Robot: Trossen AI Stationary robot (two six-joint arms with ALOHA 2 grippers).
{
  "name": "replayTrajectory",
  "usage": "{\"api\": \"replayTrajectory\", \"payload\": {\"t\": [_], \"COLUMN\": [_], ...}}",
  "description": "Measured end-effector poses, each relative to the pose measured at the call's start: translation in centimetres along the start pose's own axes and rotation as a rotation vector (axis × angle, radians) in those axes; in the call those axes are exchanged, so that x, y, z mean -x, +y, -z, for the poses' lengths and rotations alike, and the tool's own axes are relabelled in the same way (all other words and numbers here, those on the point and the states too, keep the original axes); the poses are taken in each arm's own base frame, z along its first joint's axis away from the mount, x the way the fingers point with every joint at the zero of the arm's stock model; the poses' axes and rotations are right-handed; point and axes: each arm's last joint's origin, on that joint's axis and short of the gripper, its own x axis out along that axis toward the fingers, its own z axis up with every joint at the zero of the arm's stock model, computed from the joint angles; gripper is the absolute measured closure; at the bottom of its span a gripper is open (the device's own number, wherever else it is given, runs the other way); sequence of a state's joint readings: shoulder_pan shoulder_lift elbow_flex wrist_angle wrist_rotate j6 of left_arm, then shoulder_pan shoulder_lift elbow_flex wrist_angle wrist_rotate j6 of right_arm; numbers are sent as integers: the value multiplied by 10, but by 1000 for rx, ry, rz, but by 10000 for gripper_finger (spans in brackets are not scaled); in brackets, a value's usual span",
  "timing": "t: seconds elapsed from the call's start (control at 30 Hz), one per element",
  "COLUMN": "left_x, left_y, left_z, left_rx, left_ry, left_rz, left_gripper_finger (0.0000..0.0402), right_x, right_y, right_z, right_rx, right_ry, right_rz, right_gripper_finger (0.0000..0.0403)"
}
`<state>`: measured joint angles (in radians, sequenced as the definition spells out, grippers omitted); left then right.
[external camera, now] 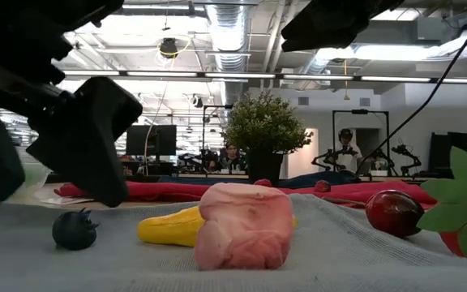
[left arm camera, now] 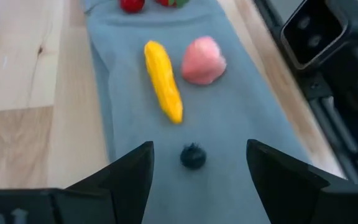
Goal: Pick and placing Produce into tupperware
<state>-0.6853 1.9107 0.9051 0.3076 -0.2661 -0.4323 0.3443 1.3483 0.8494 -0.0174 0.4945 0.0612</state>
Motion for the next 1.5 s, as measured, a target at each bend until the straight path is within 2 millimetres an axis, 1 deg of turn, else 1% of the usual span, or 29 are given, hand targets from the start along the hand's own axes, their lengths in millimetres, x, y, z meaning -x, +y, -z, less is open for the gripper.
{"api": "replayTrajectory", "payload": {"t": [0.63,0.73,0.83,1.13,1.5], "left_x": [-9,-9,-9,-9,-9], "left_y": [3,3,3,3,4], "left_z": [8,8,7,7,7], "left_rx": [-11,-8,-7,-2,2], "left_ry": [13,12,10,-2,-9], "left_rz": [-20,-17,-17,-33,-48], "left_gripper_finger": [156,165,188,283,367], "right_x": [0,0,0,0,0], "right_y": [0,0,0,0,0], "right_z": [0,0,0,0,0], "right_rx": [2,2,2,3,2], "right_ry": [3,4,4,4,4], "right_rz": [0,0,0,0,0], "right_gripper_finger": [128,128,128,128,128]}}
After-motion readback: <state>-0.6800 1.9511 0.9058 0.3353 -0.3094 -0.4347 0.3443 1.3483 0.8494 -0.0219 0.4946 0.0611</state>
